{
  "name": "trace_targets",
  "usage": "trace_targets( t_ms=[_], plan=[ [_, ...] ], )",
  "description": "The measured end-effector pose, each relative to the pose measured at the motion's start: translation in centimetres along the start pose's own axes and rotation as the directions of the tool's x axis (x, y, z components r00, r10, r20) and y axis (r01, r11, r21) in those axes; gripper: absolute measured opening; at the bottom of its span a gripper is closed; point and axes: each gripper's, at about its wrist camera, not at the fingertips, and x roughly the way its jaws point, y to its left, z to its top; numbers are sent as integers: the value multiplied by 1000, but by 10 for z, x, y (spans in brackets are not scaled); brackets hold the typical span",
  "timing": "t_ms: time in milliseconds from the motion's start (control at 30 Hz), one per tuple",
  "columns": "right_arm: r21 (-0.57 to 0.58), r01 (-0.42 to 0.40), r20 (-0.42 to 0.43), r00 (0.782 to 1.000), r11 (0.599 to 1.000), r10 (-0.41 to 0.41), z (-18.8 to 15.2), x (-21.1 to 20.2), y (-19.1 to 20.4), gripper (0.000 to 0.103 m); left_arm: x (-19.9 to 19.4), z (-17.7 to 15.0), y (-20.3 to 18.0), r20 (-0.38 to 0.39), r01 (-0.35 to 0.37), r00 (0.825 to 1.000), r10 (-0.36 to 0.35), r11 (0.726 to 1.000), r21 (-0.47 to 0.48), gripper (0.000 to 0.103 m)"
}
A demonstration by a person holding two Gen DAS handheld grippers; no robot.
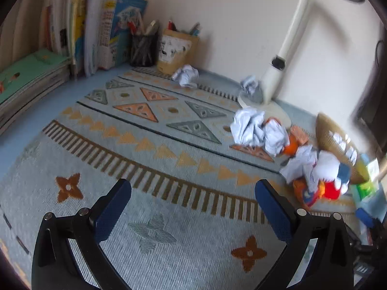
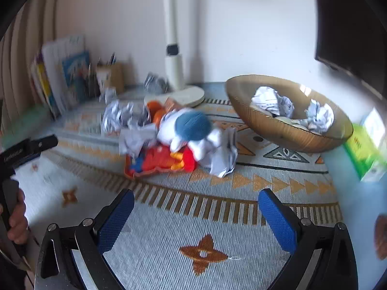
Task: Organize objects
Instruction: 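Withdraw both grippers from the bowl back toward the pile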
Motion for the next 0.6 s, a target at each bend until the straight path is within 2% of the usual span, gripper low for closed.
trace_targets(
  t_ms=[100, 267, 433, 533, 600],
  plan=[
    [-64, 28, -18, 999, 998, -29, 0, 3, 11, 103, -4, -3, -7, 16, -3, 1000, 3, 1000, 31, 102],
    [-33, 23, -30, 999, 999, -24, 1, 5, 2, 103, 1, -6, -9, -3, 9, 1000, -9, 999, 51, 102],
    [-45, 39, -22, 999, 998, -40, 3, 5, 3, 103, 7, -2, -4, -43, 48, 998, -47, 999, 22, 102],
    [-66, 33, -36, 999, 997, -35, 7, 5, 6, 103, 7, 9, 2, -58, 80, 995, -79, 997, 7, 101],
    [-52, -19, -56, 998, 998, 16, 17, 2, 8, 102, 3, 28, 7, -52, 78, 996, -77, 997, 7, 101]
  ],
)
